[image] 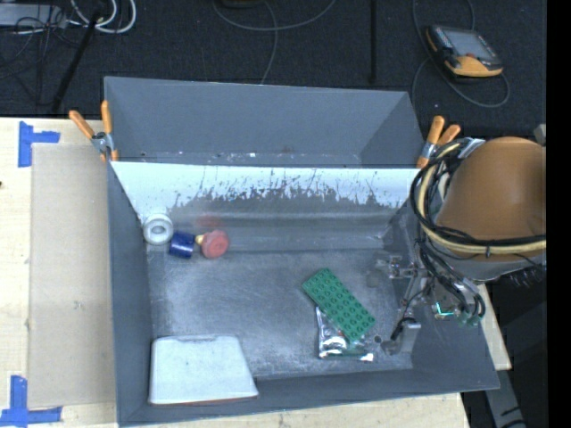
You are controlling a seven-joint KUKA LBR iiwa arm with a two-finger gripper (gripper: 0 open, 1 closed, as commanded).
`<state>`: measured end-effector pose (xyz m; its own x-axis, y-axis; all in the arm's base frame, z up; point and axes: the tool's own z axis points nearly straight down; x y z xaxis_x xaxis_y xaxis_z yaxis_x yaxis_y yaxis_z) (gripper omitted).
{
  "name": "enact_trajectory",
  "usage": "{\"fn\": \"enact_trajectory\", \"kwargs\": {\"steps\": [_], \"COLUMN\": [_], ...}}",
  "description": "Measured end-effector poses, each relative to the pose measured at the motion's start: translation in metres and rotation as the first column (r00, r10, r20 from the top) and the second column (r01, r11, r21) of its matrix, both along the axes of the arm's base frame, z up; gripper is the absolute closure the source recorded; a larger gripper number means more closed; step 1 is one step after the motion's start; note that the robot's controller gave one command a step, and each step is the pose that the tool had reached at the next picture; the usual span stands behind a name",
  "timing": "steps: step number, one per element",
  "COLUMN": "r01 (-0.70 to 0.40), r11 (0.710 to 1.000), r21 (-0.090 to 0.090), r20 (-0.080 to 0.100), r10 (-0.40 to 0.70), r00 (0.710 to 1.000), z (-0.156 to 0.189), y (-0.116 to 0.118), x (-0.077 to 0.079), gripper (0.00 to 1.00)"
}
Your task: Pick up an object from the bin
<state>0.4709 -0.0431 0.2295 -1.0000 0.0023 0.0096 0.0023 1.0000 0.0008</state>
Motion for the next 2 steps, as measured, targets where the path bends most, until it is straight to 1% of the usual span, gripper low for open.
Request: {"fn": "enact_trajectory", "kwargs": {"steps": [1,2], "r01": [0.049,-0.413], "r11": [0.999,0.911], "r21": [-0.001,-0.002], "r20": [0.005,0.011], "r10": [-0.049,0.413], "r00": [0.999,0.911], "z": [-0.157,-0.159], "y": [-0.017,-0.012], "x": [0.015,0.045], "gripper": [0.00,0.00]}}
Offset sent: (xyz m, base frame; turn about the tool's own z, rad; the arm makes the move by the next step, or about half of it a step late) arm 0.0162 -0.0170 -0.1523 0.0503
